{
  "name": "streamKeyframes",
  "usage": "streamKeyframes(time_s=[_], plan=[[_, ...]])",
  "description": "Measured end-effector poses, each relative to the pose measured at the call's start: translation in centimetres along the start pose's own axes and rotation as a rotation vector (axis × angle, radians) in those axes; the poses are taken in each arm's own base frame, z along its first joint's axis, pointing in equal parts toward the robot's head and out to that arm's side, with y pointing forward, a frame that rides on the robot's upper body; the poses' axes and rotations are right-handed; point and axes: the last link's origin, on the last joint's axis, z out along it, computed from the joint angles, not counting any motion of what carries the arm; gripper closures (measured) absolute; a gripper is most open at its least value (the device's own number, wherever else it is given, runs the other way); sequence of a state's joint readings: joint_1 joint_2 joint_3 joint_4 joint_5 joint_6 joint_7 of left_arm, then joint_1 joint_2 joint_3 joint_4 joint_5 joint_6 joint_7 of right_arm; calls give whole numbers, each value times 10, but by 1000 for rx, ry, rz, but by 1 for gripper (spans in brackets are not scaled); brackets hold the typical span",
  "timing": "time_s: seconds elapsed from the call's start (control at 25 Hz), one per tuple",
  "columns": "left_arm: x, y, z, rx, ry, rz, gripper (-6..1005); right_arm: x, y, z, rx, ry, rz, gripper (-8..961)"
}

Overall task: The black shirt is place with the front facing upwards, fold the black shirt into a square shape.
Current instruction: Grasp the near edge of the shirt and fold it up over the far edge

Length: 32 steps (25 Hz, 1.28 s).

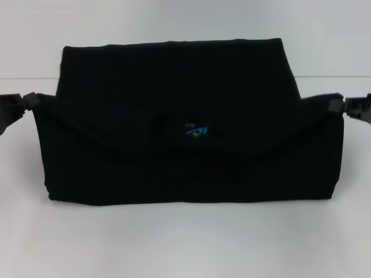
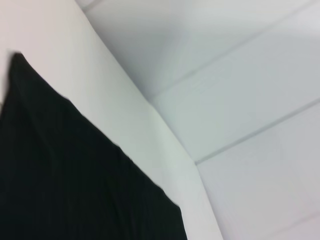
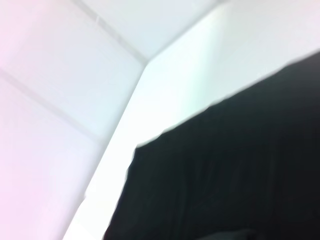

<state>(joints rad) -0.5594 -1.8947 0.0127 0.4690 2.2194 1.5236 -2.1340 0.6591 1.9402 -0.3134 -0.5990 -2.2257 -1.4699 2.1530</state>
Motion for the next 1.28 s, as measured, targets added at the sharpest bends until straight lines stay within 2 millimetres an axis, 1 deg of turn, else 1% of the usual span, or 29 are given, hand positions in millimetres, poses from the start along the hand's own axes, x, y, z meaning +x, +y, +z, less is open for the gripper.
streamKeyframes(time_s=[0.08, 0.28, 0.48, 0.64, 0.88, 1.0, 1.28], plan=[[-2, -2, 6, 9, 30, 6, 891, -1, -4, 7, 29, -48, -12, 881], [-5, -5, 25, 38, 72, 66, 888, -3, -9, 29, 93, -95, -81, 882], [-1, -5, 39, 70, 128, 131, 885, -7, -9, 46, 149, -127, -138, 882], [4, -4, 51, 103, 131, 179, 883, -10, -8, 60, 194, -131, -167, 881], [-1, -8, 67, 170, 115, 225, 880, -2, -7, 80, 237, -92, -201, 881], [-3, -11, 72, 197, 121, 223, 878, 2, -8, 85, 263, -89, -205, 882], [-9, -17, 83, 264, 132, 212, 875, 5, -13, 90, 324, -93, -220, 880]])
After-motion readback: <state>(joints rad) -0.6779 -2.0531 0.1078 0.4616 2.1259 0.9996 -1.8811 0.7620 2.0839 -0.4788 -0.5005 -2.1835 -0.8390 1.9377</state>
